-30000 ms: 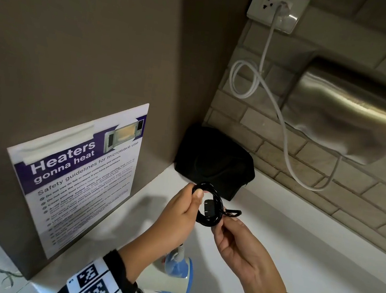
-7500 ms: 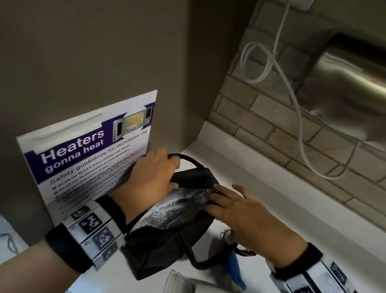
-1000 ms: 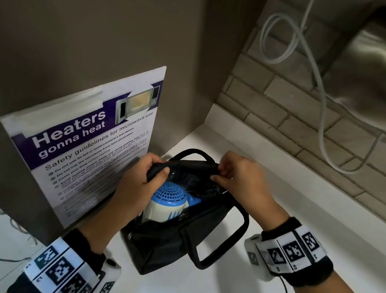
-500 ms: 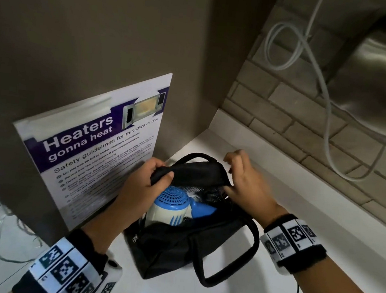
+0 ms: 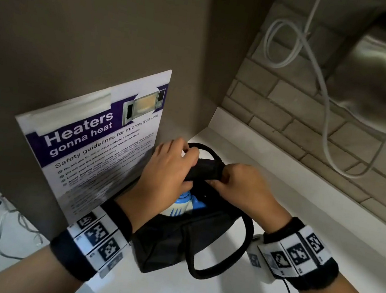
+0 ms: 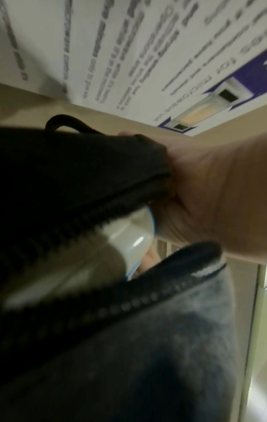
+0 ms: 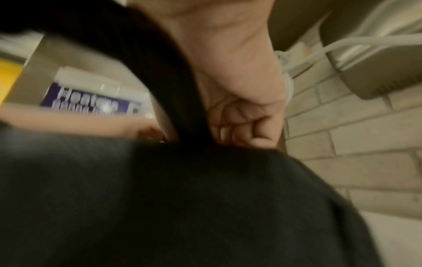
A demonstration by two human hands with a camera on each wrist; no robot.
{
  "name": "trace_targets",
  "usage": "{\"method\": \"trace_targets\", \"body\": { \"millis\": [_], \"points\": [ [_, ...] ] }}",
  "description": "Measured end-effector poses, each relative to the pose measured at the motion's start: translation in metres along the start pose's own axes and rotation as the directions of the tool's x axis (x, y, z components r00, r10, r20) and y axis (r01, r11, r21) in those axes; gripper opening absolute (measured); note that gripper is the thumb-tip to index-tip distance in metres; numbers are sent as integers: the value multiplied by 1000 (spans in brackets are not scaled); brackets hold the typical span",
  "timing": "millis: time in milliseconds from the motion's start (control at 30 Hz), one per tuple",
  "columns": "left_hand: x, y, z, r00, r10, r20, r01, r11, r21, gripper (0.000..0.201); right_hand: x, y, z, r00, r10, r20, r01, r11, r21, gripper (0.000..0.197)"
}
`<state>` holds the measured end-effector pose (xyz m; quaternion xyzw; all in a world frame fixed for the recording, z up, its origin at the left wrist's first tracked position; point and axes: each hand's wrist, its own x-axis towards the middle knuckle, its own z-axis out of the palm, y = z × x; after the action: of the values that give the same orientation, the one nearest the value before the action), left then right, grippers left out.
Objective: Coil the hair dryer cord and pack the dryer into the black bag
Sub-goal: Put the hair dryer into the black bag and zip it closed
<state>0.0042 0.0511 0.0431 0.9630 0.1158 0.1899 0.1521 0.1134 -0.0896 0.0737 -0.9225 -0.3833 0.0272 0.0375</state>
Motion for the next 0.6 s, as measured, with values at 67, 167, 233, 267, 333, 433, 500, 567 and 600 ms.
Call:
{"method": "trace_targets", "body": {
  "millis": [67, 167, 233, 267, 333, 433, 500, 567, 600],
  "points": [
    [5, 3, 0, 1000, 13, 17, -13, 1000, -1, 35, -6, -4, -6, 995, -49, 84, 41, 995, 92, 48],
    [8, 6, -5, 1000, 23, 13, -22, 996, -81, 25, -21, -15, -8, 942, -210, 263, 141, 956, 257, 44],
    [6, 6, -14, 1000, 7, -6, -8, 997, -80, 24, -29, -19, -7, 894, -292, 339, 202, 940, 274, 38],
    [3, 5, -19, 1000, -1, -25, 0, 999, -34, 25, -31, -19, -8, 881, -289, 374, 194, 942, 273, 37],
    [-6, 2, -28, 999, -23, -36, 25, 998, 58, 29, -34, -16, -9, 850, -252, 462, 153, 958, 241, 43],
    [-17, -5, -33, 995, -94, 23, 95, 993, -63, 28, -35, -16, -10, 770, -200, 606, 142, 980, 143, 52],
    [-19, -8, -32, 988, -140, 59, 149, 968, -200, 23, -33, -18, -8, 757, -232, 611, 164, 972, 166, 46],
    [-21, -9, -30, 989, -144, 30, 147, 954, -262, 21, -28, -18, -8, 785, -323, 529, 213, 942, 258, 33],
    [-22, -9, -28, 990, -140, 6, 137, 950, -281, 20, -25, -17, -7, 815, -349, 463, 216, 924, 316, 28]
  ]
}}
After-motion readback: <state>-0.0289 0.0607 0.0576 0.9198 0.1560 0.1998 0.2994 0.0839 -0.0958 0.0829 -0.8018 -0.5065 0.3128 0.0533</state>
